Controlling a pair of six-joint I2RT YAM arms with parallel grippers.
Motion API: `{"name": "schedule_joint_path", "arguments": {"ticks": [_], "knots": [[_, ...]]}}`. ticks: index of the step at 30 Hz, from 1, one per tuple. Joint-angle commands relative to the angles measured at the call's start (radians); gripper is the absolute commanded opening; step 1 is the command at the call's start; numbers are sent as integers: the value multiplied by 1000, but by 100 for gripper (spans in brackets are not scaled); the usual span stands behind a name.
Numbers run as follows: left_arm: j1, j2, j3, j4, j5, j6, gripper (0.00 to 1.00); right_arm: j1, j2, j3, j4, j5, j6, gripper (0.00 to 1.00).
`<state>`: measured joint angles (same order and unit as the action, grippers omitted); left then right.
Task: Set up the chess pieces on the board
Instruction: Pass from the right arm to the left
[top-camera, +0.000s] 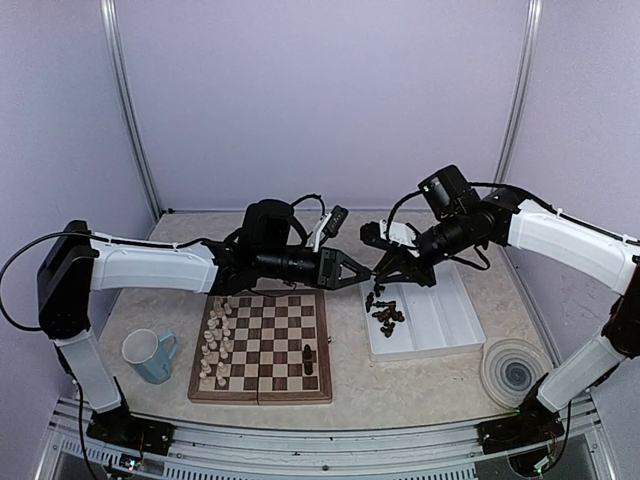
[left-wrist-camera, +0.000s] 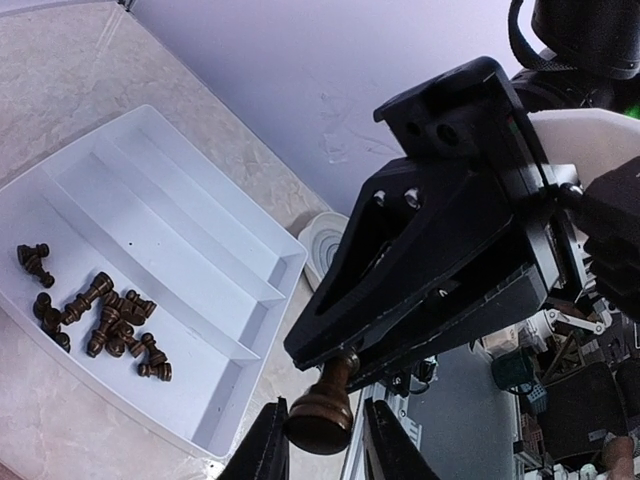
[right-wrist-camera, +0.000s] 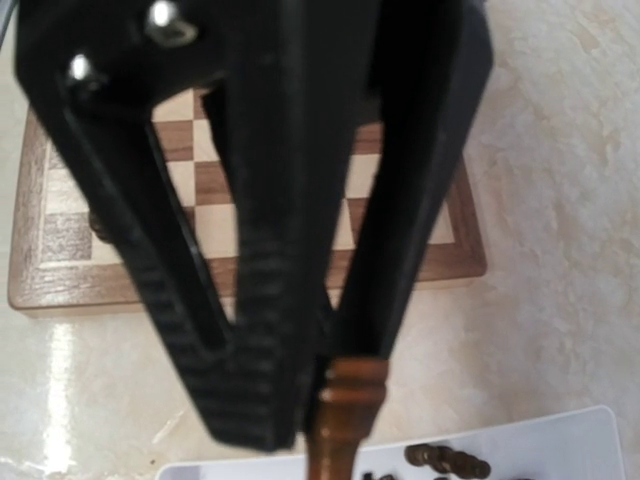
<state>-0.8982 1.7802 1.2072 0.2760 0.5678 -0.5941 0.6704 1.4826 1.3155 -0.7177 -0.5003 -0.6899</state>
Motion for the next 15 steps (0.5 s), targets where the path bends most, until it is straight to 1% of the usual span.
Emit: {"name": "schedule_joint_path", "arguments": {"ticks": [1,3,6,10,13,15], "knots": [[-4,16,23,41,35,2,27,20,23,26,-39,-19,-19,12],[-3,15,22,43,35,1,27,24,26,26,-44,-16,-22,12],[-4,19,23,52,53,0,19,27,27,27,-42,-15,-22,12],[-3,21,15,76,53,-4,14,27,26,32,-48,-11,-22,14],[-1,18,4,109,31,-14,11,4,-8,48,-58,-45,-8,22],[1,14,-9,164,22,-37,9,-50,-52,55,-40,-91,8,33]]}}
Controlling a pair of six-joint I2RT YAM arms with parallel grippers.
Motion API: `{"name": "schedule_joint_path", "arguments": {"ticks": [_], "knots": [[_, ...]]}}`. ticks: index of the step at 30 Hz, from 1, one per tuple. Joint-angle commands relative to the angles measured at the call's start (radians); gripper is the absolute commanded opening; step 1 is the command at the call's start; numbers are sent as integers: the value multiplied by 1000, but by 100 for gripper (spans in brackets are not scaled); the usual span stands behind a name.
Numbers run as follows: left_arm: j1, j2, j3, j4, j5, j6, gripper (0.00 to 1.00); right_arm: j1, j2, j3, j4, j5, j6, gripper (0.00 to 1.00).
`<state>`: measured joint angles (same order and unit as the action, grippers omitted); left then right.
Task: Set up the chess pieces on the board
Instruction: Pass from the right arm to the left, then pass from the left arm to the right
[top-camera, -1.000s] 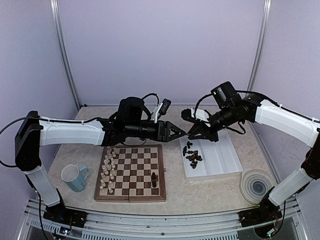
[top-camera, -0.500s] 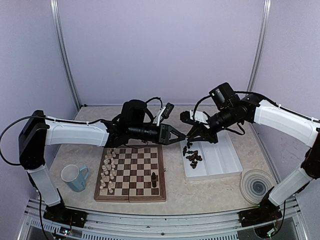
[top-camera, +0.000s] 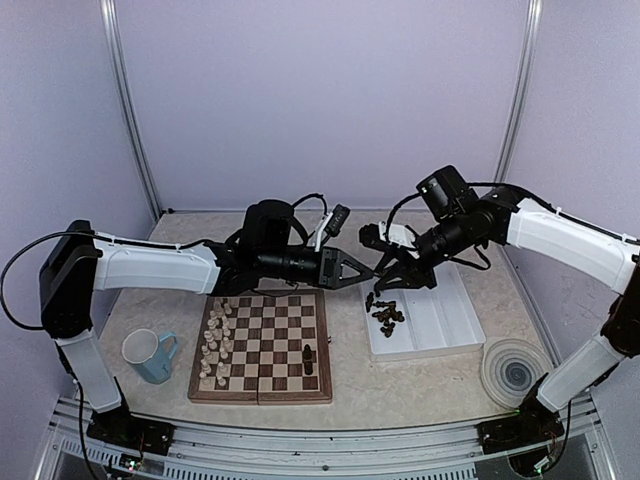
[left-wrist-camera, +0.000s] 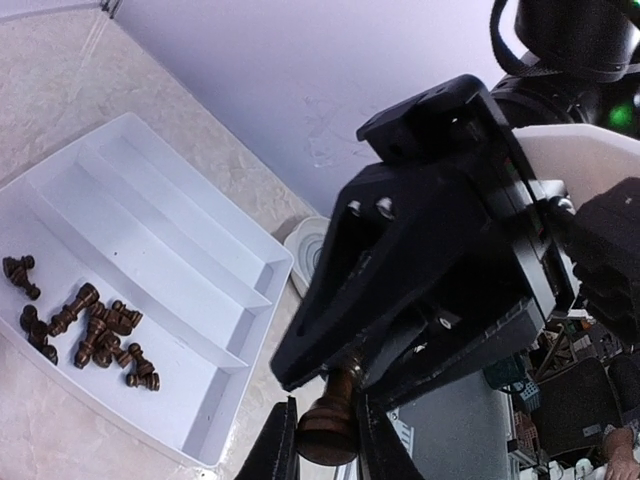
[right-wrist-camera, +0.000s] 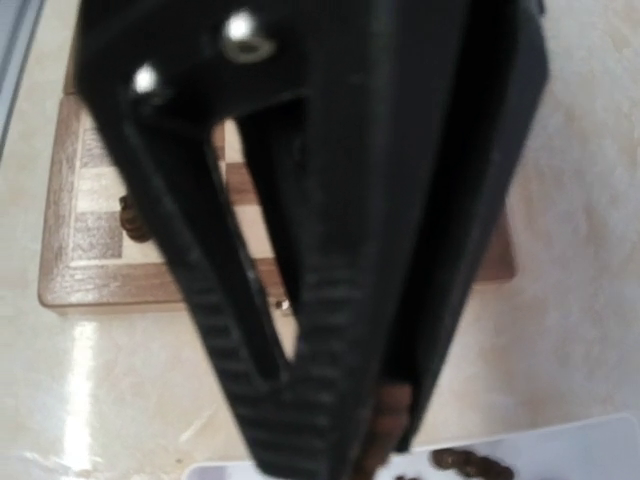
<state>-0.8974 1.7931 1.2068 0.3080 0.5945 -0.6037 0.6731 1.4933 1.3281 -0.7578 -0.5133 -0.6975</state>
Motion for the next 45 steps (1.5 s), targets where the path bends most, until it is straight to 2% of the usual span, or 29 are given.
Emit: {"name": "schedule_joint_path", "arguments": {"ticks": [1,4,9,14,20,25,32,45], "knots": [[1,-4,-19,179,-13,-45,8,-91,-84,52,11,-114,31,37],[5,-12,-59,363,-46,-132,7,-225,-115,73,69,-283,138,44],[9,33,-52,616,-136,-233,5,-357,-85,35,264,-547,408,45],[10,97,5,672,-203,-262,5,-441,-35,-32,530,-723,725,45],[14,145,29,722,-251,-281,5,-438,19,-44,677,-771,909,47],[20,188,67,728,-245,-298,5,-416,66,-23,696,-766,940,51],[21,219,90,731,-237,-319,5,-382,88,-9,668,-744,919,51],[17,241,101,736,-222,-348,5,-348,97,-16,669,-733,913,41]]}}
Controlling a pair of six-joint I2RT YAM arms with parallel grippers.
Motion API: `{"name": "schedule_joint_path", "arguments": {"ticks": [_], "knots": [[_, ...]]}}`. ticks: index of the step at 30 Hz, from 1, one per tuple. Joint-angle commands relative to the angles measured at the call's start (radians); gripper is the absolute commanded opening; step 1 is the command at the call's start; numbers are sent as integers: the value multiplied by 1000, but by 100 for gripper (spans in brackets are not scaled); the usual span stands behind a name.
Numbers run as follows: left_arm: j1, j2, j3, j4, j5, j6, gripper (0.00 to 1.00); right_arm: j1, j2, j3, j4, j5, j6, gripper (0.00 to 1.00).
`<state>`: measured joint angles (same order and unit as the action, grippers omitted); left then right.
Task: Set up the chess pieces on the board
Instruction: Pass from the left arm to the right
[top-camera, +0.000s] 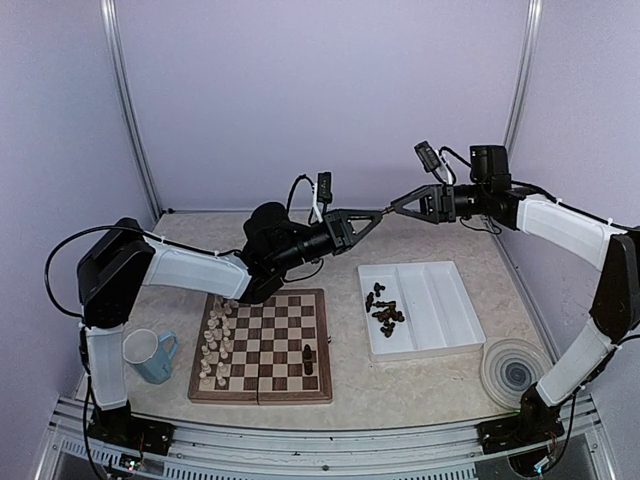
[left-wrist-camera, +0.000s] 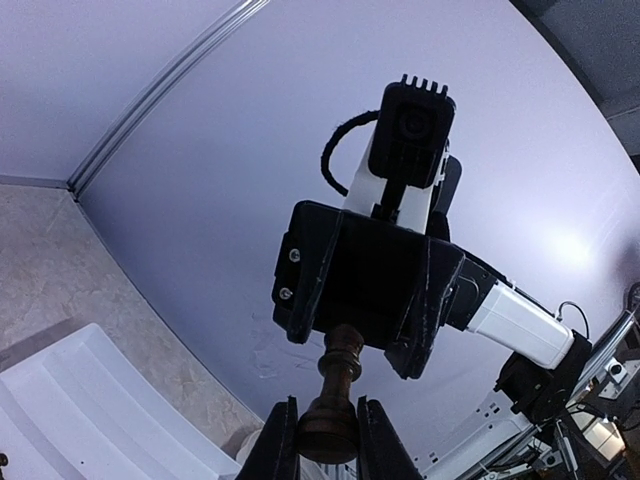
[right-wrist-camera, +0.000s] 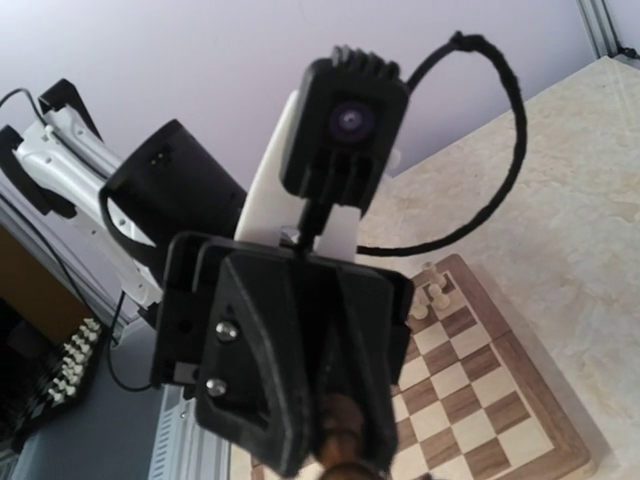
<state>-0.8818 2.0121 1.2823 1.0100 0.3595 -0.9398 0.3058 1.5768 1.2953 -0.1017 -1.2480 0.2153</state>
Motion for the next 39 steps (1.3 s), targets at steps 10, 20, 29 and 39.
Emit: {"name": "schedule_joint_path", "arguments": {"ticks": [10,20,29,39], "knots": [[-2,18,26,28,17,-12,5,33,17,26,26,-17,6,18],[-2,17,30,-15,0,5,34,33,3,24,19,-11,-12,0],[59,-227,-39,-430,-117,310,57,33,-3,113,-291,140,-331,0],[276,-447,-71,-825,-147,545,59,96,59,230,-492,356,-563,0]]}}
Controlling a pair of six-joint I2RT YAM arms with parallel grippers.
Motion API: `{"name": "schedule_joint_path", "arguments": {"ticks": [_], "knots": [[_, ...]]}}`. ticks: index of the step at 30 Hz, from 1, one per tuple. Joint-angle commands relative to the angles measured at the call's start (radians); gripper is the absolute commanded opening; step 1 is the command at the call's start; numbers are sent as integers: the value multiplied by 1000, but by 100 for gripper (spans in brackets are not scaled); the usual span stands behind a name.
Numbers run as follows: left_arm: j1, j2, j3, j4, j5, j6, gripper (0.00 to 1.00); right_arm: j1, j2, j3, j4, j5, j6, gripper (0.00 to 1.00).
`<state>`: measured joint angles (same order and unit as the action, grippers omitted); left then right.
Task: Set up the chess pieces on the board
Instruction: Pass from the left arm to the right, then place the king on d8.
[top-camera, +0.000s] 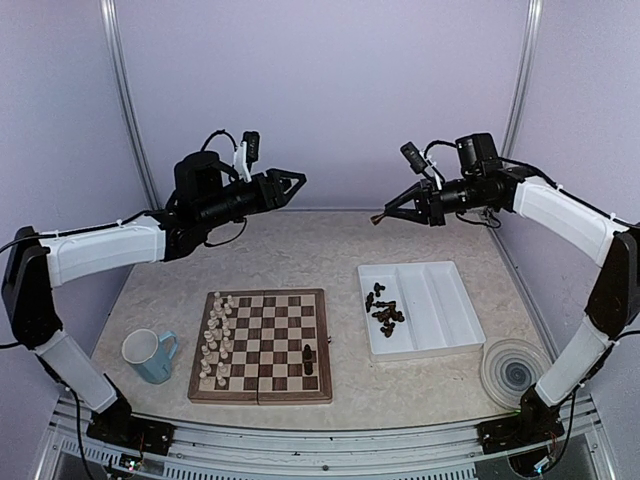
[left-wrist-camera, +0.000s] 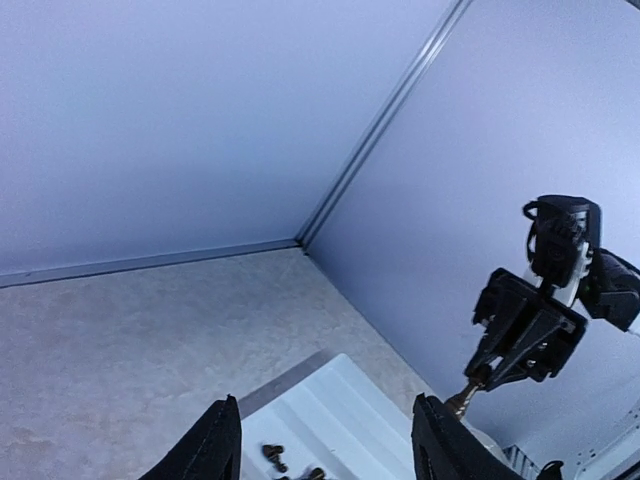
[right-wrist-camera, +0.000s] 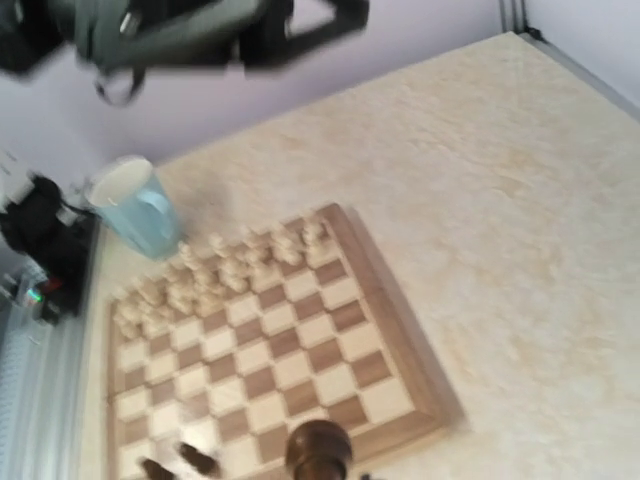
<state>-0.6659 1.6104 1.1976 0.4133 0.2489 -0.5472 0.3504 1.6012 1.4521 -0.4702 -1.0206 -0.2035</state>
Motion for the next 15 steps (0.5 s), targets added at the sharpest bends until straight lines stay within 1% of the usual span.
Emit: {"name": "schedule_joint_path", "arguments": {"ticks": [1,4,6,11,15], "knots": [[90,-56,25,-265,-41,175,58,68,49,93,-146,157,-167,0],[145,-60,54,-353,-65,235,58,126,102,170,-219,248,-237,0],[168,-61,48,-373,-93,268,58,170,145,221,-270,309,-284,0],[206,-89,-13,-325,-116,318,59,271,253,302,-334,447,-349,0],[248,-101,-49,-301,-81,306,59,361,371,373,-370,544,-375,0]]}}
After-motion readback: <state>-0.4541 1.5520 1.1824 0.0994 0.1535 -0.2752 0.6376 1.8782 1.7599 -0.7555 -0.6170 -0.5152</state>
